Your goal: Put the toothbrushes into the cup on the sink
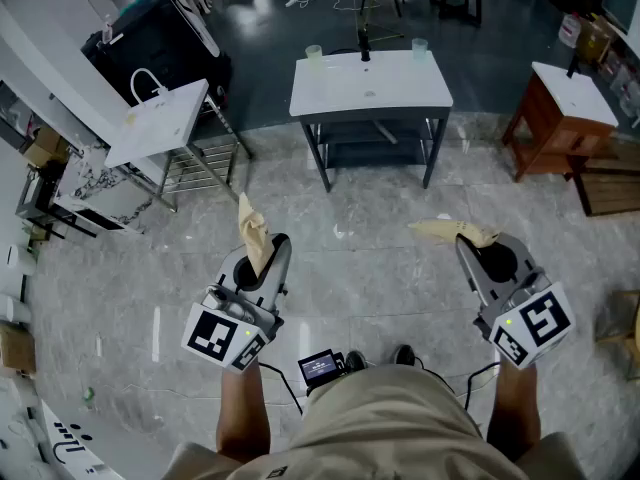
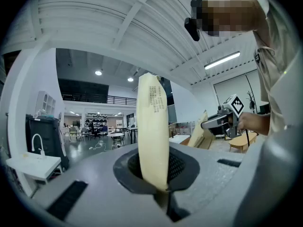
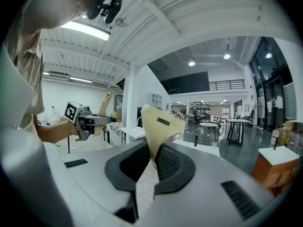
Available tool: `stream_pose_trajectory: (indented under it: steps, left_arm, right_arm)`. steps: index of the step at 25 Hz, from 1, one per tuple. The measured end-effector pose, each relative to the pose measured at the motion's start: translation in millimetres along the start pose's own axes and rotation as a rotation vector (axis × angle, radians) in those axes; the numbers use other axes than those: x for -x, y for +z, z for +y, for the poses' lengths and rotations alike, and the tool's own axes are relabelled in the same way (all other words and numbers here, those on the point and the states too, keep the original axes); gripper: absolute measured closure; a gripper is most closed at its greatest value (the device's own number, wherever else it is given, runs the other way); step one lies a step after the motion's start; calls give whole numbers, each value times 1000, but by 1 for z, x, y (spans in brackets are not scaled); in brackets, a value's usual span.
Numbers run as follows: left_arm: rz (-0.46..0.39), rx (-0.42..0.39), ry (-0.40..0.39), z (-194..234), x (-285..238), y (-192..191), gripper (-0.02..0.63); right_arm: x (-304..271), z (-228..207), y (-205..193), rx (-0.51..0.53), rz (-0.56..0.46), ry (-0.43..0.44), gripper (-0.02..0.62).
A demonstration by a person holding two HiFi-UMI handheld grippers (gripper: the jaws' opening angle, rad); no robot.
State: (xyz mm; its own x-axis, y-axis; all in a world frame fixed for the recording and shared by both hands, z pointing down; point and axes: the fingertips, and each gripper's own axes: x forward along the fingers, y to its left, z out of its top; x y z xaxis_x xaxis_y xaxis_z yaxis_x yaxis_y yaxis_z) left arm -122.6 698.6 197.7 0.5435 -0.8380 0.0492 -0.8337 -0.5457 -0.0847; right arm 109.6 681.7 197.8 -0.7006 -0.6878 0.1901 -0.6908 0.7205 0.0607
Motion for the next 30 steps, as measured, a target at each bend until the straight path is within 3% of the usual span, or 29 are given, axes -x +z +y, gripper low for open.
stream_pose_trajectory:
  steps: [20, 30]
  left_arm:
    - [-41, 24, -58, 45, 44, -18, 601]
    - [-46, 20, -75, 49, 13, -11, 601]
  right_arm:
    - [-27, 59, 13, -29, -17, -60, 568]
    - [-28, 23, 22, -31, -42, -97, 568]
